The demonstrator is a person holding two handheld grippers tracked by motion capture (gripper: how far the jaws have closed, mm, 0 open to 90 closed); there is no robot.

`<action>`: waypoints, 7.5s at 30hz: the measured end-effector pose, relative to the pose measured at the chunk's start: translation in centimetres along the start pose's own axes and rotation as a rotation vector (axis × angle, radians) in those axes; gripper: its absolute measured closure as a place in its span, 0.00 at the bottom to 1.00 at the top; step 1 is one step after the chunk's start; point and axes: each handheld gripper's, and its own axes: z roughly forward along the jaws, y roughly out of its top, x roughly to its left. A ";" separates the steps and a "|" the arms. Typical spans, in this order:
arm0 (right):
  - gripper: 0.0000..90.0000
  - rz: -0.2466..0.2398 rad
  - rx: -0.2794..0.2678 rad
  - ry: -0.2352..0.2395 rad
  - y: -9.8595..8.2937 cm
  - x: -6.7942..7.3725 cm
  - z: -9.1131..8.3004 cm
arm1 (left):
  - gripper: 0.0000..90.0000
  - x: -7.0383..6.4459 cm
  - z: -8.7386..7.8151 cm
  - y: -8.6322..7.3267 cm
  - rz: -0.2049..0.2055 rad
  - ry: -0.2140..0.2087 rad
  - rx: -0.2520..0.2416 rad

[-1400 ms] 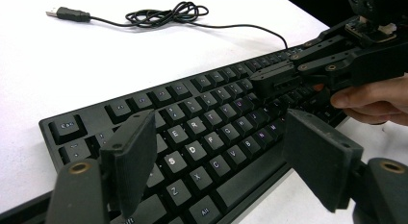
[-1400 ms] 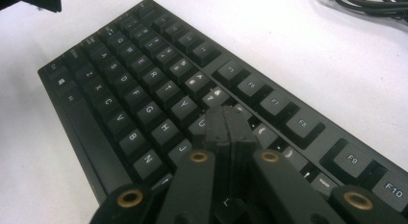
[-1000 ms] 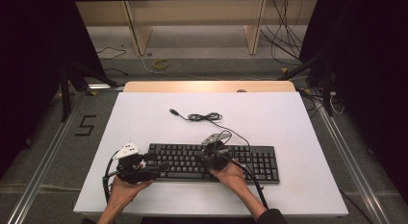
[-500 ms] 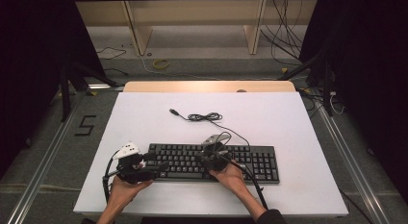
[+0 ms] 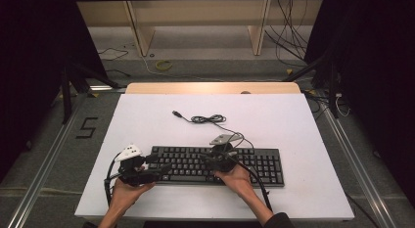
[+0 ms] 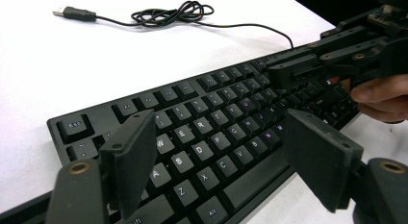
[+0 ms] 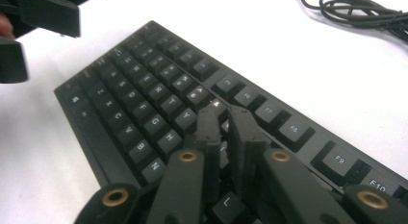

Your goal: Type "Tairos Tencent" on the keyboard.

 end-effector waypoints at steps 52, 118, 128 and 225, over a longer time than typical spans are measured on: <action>0.41 0.012 -0.126 0.074 -2.1 0.1 -5.8 | 0.75 -0.2 4.5 2.0 0.050 -0.005 0.142; 0.38 0.004 -0.143 0.068 -2.9 0.1 -6.7 | 0.56 -0.1 4.8 2.6 0.011 -0.043 0.137; 0.38 0.007 -0.136 0.060 -2.6 -0.1 -6.2 | 0.41 -0.2 4.1 2.5 -0.006 -0.060 0.111; 1.00 0.021 0.008 -0.013 -0.4 -1.3 -1.1 | 0.33 0.2 1.0 0.5 -0.006 -0.025 0.033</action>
